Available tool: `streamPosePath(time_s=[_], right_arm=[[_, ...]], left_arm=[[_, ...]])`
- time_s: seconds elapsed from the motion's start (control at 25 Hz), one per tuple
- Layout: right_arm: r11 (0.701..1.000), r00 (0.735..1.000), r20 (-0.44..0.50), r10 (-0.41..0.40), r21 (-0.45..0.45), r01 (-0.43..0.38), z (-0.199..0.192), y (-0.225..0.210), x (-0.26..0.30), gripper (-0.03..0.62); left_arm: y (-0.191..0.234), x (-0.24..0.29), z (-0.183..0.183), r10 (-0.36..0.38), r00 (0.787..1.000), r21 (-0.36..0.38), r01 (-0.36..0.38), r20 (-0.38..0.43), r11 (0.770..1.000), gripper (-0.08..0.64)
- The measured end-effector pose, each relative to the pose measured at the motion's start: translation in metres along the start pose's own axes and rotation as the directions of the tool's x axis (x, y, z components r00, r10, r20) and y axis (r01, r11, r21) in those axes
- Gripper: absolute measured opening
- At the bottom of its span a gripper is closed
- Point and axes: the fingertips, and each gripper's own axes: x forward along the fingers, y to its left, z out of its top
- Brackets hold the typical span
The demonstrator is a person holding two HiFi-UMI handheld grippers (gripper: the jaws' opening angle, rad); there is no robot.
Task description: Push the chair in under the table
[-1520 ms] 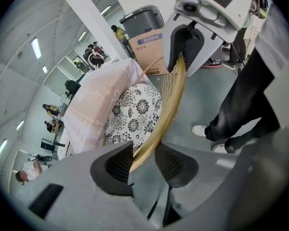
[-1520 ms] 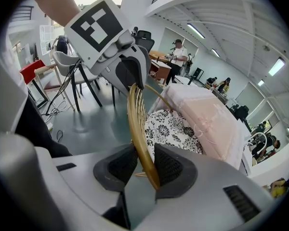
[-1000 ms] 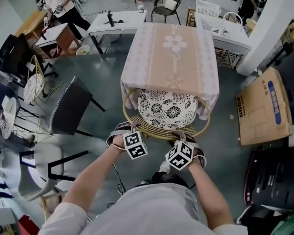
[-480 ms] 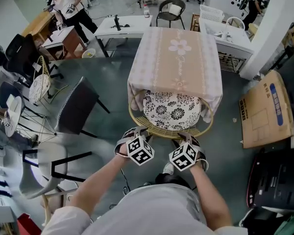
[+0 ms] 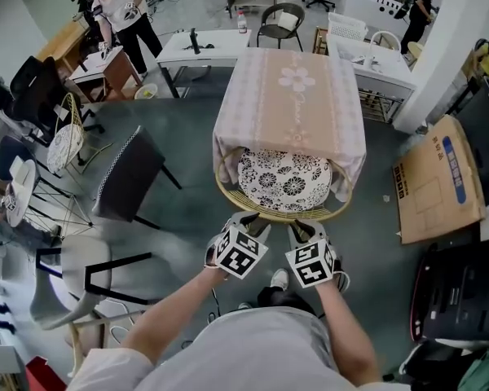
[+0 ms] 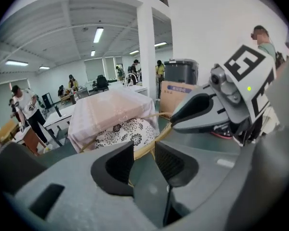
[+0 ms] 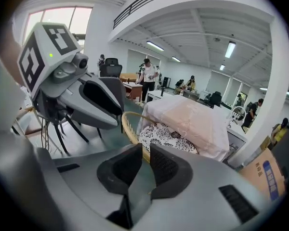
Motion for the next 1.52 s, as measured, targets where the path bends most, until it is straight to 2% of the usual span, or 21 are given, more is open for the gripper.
streamPosePath(time_s=[0.16, 0.4, 0.6, 0.72, 1.52], right_arm=[[0.997, 0.997, 0.068, -0.023, 0.074, 0.018, 0.013, 0.003, -0.020, 0.035], [0.984, 0.988, 0.148, -0.054, 0.173, 0.028, 0.029, 0.011, -0.052, 0.025], [0.962, 0.975, 0.209, -0.072, 0.271, 0.013, 0.039, 0.017, -0.074, 0.003], [0.958, 0.970, 0.233, -0.074, 0.288, 0.003, 0.041, 0.023, -0.081, 0.003], [0.954, 0.966, 0.248, -0.076, 0.299, -0.002, 0.038, 0.036, -0.091, 0.003]], left_arm=[[-0.014, -0.018, 0.021, 0.002, 0.996, -0.103, 0.007, 0.090, 0.995, 0.108], [-0.030, -0.039, 0.035, 0.034, 0.983, -0.193, 0.002, 0.182, 0.981, 0.049], [-0.040, -0.056, 0.044, 0.053, 0.972, -0.235, 0.002, 0.231, 0.972, 0.009], [-0.048, -0.063, 0.044, 0.047, 0.968, -0.265, 0.020, 0.246, 0.964, 0.006], [-0.060, -0.070, 0.034, 0.042, 0.973, -0.278, 0.024, 0.228, 0.960, 0.006]])
